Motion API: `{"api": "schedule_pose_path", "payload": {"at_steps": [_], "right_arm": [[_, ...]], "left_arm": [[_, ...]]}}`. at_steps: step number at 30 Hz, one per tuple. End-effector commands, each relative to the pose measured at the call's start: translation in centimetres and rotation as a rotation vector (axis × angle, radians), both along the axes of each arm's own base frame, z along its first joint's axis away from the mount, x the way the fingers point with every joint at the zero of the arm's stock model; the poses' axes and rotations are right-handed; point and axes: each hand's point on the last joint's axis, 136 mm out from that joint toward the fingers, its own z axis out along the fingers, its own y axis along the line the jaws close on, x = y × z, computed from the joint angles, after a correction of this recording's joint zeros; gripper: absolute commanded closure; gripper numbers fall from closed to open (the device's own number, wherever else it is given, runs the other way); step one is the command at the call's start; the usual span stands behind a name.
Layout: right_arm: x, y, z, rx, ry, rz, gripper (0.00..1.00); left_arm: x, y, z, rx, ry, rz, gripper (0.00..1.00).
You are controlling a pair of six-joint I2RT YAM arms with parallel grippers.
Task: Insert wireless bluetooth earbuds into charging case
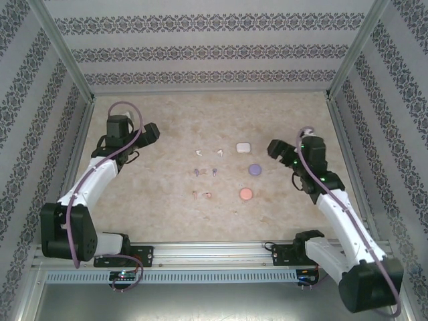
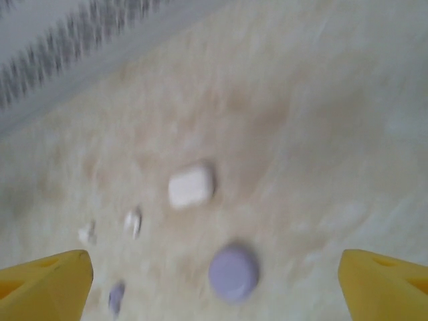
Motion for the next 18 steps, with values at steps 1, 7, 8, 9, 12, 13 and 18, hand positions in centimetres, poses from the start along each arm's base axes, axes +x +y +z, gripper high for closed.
{"api": "schedule_pose_path", "payload": {"at_steps": [1, 7, 8, 9, 12, 13, 18], "right_arm": [[-4.5, 2.4, -5.1, -0.07, 0.314, 0.085, 0.06], [-7.1, 6.3, -9.7, -0.204, 0.538, 0.192, 0.12], [-7.3, 6.7, -10.3, -0.21, 0.559, 0.198, 0.13], [-7.4, 7.2, -10.9, -0.221, 0.576, 0.205, 0.15], [-7.5, 8.1, -11.7, -0.255, 0.605, 0.207, 0.18], [-7.5, 8.3, -11.8, -0.271, 0.608, 0.205, 0.18], [-7.6, 9.5, -12.8, -0.316, 0.639, 0.201, 0.2]], "left_arm": [[-2.1, -2.6, -1.1, -0.133, 0.073, -0.032, 0.01], [-2.7, -5.5, -1.3, -0.165, 0.099, -0.104, 0.01], [-2.6, -6.0, -1.1, -0.155, 0.098, -0.117, 0.01], [-2.6, -6.7, -1.1, -0.143, 0.098, -0.134, 0.01], [-2.4, -8.2, -1.1, -0.109, 0.104, -0.177, 0.01], [-2.3, -8.6, -1.3, -0.102, 0.11, -0.184, 0.01], [-1.9, -10.1, -1.8, -0.103, 0.131, -0.212, 0.01]]}}
